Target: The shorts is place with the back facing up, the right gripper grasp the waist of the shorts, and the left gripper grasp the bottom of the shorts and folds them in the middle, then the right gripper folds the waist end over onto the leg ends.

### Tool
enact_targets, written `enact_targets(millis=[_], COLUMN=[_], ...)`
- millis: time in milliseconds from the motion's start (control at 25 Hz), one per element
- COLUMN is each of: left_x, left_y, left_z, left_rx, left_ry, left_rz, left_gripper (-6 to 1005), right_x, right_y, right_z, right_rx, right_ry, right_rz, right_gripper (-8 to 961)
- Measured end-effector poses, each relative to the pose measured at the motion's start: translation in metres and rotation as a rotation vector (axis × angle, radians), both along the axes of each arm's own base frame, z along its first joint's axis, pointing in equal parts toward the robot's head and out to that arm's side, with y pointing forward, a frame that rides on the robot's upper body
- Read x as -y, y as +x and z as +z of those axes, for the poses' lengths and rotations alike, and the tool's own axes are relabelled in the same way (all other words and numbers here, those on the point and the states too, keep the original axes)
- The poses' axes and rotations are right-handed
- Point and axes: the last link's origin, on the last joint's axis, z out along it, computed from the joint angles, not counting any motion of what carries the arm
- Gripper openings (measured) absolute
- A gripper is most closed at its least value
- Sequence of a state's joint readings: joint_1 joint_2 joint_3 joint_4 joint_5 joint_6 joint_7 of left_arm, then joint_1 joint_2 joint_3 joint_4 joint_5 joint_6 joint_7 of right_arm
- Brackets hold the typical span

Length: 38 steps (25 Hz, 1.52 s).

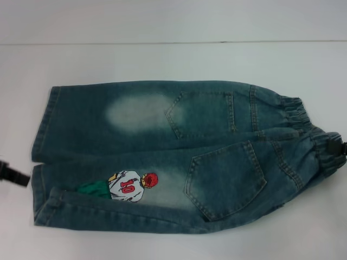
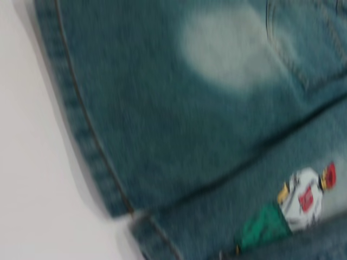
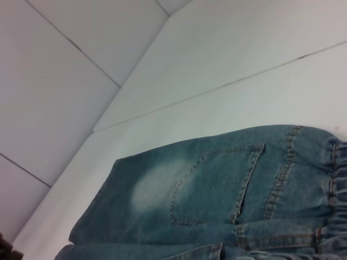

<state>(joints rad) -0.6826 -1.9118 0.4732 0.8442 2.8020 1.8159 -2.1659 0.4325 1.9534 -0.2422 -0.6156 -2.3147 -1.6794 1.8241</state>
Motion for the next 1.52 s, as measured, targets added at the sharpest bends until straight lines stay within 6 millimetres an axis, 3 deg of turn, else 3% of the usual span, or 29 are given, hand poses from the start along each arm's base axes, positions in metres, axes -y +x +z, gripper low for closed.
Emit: enact_targets(millis=[280,400,600,1040,1520], left_x=[0.012,0.013,0.011,0.002,0.003], left_y=[-0.001,0.001,0.010,0.013,0.009], left_z=[-0.018,-0.024,-0.037,-0.039,-0.043], left_rx=[-0.001,0.007,0.012,0.004,-0.005], left_ry=[-0.094,-0.119,-0.168,-0.143,-0.151], left_rz=[0.024,0.023,0.001,-0.022,-0.015], left_gripper=[66,291,400,623,623], right_x=[0.003,0.003,0.003,0.003,0.004], right_y=[0.002,0.002,0.002,0.001,0.001], right_z=[0.000,0.000,0.000,0.000,-0.001], right_rx=[0.001,0.002,0.002,0.001,-0.005], right_ry=[0.001,0.001,0.000,0.005,0.002], right_rz=[-0.006,-0.004,-0.004,0.004,0.003], right_gripper=[69,70,72,76,80])
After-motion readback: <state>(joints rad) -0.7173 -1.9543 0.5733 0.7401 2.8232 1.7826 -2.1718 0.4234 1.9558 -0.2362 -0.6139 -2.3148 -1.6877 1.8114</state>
